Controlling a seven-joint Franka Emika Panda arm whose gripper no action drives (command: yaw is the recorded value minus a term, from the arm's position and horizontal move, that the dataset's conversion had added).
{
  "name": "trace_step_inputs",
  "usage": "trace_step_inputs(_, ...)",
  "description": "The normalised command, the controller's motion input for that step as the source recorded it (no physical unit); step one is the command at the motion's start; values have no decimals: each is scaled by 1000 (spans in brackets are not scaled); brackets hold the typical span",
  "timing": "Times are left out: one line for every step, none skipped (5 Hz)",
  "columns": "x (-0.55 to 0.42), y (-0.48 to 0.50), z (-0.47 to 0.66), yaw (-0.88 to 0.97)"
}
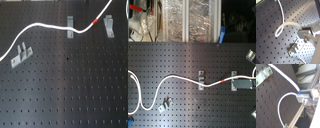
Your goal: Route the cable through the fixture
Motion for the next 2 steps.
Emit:
trace_step_inputs(5, -34, -1, 0)
trace_step_inputs(-112, 147, 26, 0)
